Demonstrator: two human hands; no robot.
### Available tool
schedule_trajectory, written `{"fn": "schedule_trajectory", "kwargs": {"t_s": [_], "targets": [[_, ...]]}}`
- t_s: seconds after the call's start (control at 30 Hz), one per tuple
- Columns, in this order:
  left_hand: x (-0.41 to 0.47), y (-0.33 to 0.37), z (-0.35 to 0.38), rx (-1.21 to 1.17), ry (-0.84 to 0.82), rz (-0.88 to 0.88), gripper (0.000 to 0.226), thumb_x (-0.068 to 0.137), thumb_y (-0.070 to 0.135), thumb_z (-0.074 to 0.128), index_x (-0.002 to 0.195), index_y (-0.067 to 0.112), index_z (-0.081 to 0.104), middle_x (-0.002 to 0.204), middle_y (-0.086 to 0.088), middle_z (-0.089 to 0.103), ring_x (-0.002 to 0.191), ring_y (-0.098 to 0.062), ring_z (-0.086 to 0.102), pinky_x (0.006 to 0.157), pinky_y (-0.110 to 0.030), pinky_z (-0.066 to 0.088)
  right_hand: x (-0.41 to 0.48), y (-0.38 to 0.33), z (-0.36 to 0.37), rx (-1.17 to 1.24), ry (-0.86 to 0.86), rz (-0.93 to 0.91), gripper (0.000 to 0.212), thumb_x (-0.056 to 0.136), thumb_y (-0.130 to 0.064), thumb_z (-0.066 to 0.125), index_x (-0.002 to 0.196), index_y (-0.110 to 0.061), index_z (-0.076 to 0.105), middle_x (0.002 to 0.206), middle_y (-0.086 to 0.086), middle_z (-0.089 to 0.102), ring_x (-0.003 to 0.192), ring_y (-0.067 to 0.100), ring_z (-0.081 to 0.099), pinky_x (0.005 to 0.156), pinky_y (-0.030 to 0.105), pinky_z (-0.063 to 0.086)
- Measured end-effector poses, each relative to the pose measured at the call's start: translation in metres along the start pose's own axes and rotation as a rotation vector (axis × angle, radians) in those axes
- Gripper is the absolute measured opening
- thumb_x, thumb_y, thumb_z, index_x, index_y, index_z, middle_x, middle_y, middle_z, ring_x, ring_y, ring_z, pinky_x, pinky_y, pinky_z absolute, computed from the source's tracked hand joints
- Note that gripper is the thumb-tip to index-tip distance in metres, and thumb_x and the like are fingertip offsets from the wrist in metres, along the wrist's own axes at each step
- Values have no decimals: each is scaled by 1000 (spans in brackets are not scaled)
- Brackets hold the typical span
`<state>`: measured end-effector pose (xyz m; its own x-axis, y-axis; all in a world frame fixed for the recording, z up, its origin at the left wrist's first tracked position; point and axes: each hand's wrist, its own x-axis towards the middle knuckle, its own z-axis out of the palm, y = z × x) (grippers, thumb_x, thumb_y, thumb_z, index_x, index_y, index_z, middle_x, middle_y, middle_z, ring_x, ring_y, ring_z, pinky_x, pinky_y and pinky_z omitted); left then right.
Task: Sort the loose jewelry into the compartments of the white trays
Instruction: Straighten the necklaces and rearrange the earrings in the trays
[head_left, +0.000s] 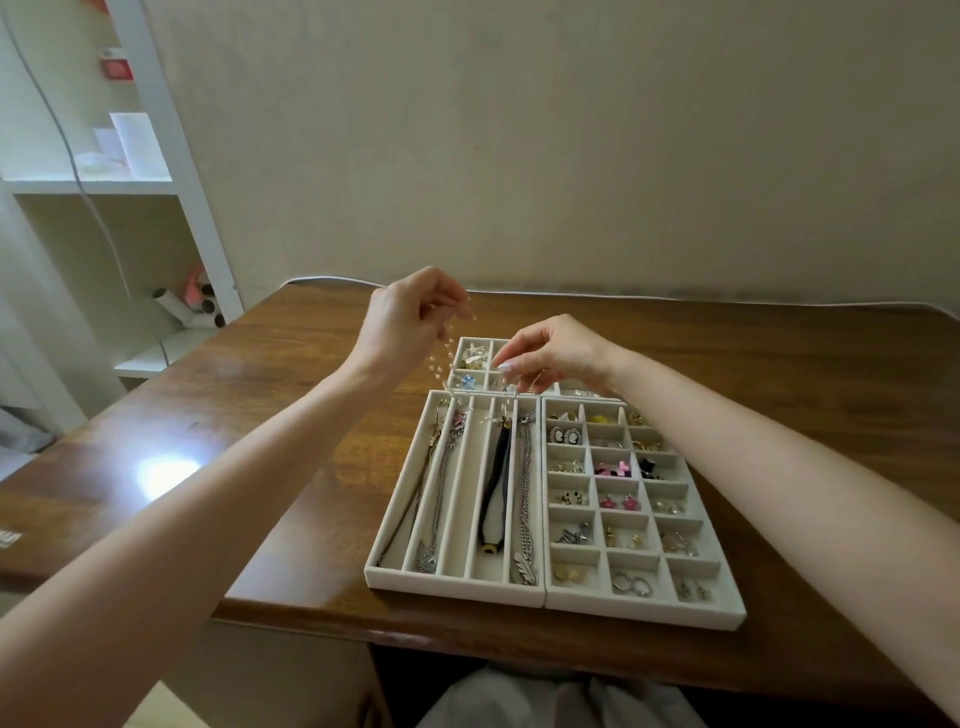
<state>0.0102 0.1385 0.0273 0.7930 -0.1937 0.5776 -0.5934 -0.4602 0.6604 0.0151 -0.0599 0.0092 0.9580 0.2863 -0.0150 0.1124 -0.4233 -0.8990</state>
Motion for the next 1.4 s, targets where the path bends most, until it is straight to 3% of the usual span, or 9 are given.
{"fn": "schedule_trajectory", "kwargs": {"t_s": [0.07, 0.2, 0.3, 0.43, 0.53, 0.6, 0.77, 0.93, 1.4], "targets": [[5, 0, 0, 26, -67, 46, 16, 87, -3, 55, 93, 11, 61, 85, 1, 71, 56, -8, 57, 61, -17, 50, 0, -5, 2, -30, -3, -50, 30, 85, 1, 64, 114, -6, 63, 101, 11, 69, 68, 17, 63, 58, 23, 53], [12, 3, 3, 60, -222, 82, 17, 85, 7, 62, 99, 16, 62, 89, 10, 66, 76, 1, 59, 73, -11, 45, 0, -20, 6, 265, -103, -154, 54, 84, 7, 61, 133, -9, 45, 117, 13, 63, 76, 19, 64, 65, 27, 53], [14, 6, 5, 84, -292, 120, 24, 81, 8, 69, 103, 11, 61, 89, 8, 61, 76, -2, 56, 69, -9, 42, 3, -27, 8, 265, -105, -185, 50, 83, 9, 60, 129, -1, 45, 102, 13, 60, 77, 19, 63, 67, 28, 54], [16, 5, 5, 209, -61, 202, 27, 74, -7, 63, 97, 6, 64, 93, 2, 56, 75, -7, 57, 65, -5, 41, 5, -31, 9, 119, -5, -149, 28, 83, -2, 66, 110, -6, 59, 71, 7, 51, 52, 10, 45, 49, 23, 39], [14, 4, 7, 241, -35, 117, 16, 78, 7, 68, 94, 9, 62, 93, 1, 56, 79, -13, 58, 69, -14, 45, 5, -30, 5, 109, 56, -151, 6, 87, -12, 66, 90, -6, 66, 50, 0, 42, 43, 9, 31, 44, 22, 26], [12, 3, 9, 164, -106, 17, 11, 83, 15, 66, 90, 10, 59, 84, 1, 64, 76, -14, 62, 73, -23, 49, 5, -29, 1, 176, 50, -169, 11, 90, -13, 63, 83, -4, 66, 45, -2, 41, 41, 9, 29, 43, 21, 23], [6, 6, 6, -335, -305, -254, 16, 85, 16, 65, 95, 9, 55, 77, -1, 67, 71, -14, 66, 75, -22, 52, 3, -27, 0, 284, 16, -200, 17, 93, -18, 57, 81, -9, 65, 56, 1, 52, 48, 11, 37, 43, 18, 30], [-9, -5, 6, -323, -472, -338, 7, 87, 13, 62, 88, 6, 60, 71, -3, 64, 63, -13, 65, 71, -28, 56, 11, -35, -4, 486, 157, -204, 18, 96, -19, 53, 80, -12, 58, 60, 0, 60, 46, 9, 43, 40, 17, 29], [-35, -42, 4, -557, -219, -587, 11, 85, 0, 61, 80, 10, 60, 82, -5, 67, 72, -14, 63, 75, -24, 54, 14, -17, -16, 524, 347, -117, 20, 93, -19, 54, 75, -13, 59, 62, 1, 60, 45, 10, 40, 41, 19, 25]]}}
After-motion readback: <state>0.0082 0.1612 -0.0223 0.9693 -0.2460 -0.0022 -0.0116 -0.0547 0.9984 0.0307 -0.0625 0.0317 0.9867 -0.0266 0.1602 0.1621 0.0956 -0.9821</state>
